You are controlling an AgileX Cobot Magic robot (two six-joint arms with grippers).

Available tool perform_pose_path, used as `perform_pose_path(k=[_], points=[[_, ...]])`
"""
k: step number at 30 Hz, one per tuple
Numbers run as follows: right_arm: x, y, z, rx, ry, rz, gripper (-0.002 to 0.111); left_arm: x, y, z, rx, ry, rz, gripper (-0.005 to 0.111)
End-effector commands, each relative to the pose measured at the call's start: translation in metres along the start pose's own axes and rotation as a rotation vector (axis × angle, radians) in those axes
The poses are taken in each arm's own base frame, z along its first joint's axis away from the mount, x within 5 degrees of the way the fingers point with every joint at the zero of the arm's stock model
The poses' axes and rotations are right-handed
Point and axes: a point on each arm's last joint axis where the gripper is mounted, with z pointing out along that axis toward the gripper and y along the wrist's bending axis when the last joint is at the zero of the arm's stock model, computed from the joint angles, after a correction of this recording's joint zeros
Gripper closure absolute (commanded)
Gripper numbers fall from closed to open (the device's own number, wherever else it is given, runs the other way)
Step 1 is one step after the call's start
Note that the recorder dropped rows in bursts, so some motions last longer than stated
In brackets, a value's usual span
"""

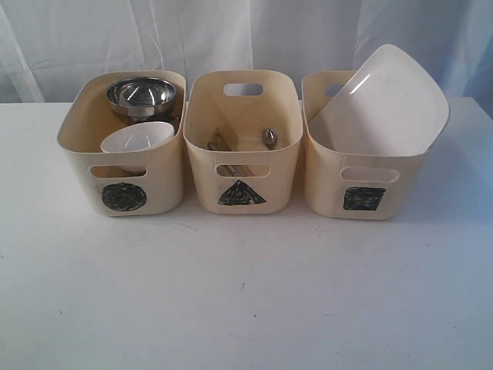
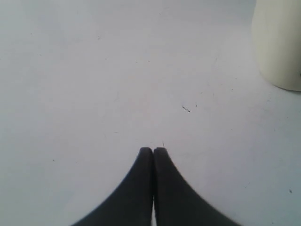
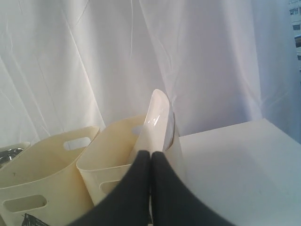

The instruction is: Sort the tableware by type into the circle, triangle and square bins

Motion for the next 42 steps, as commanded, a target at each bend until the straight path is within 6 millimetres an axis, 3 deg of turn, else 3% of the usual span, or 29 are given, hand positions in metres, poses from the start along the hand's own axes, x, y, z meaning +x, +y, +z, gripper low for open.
perform_pose_path(k=[1, 8, 14, 22, 27, 42], points=[[-0.0071, 0.0019, -0.0011, -0.005, -0.026, -0.005, 0.108, 0.001, 0.0, 0.0003, 0.003, -0.001, -0.042, 0.107], [-0.0156, 0.0047, -0.002, -0.007, -0.048, -0.276, 0.108, 0.0012, 0.0001, 0.0003, 0.002, 0.0, -0.101, 0.107], [-0.0168, 0.0047, -0.0022, 0.0, -0.051, -0.409, 0.108, 0.0012, 0.0001, 0.0003, 0.002, 0.001, -0.141, 0.107], [-0.0163, 0.0047, -0.0021, 0.003, -0.046, -0.608, 0.108, 0.0015, -0.0006, 0.0003, 0.01, 0.003, 0.086, 0.107], [-0.0161, 0.0047, -0.0021, 0.004, -0.045, -0.668, 0.108, 0.0017, -0.0021, 0.0002, 0.026, 0.005, 0.098, 0.107], [-0.015, 0.0042, -0.0021, 0.012, -0.03, -1.122, 0.108, 0.0017, -0.0027, 0.0002, 0.032, 0.004, 0.192, 0.107]])
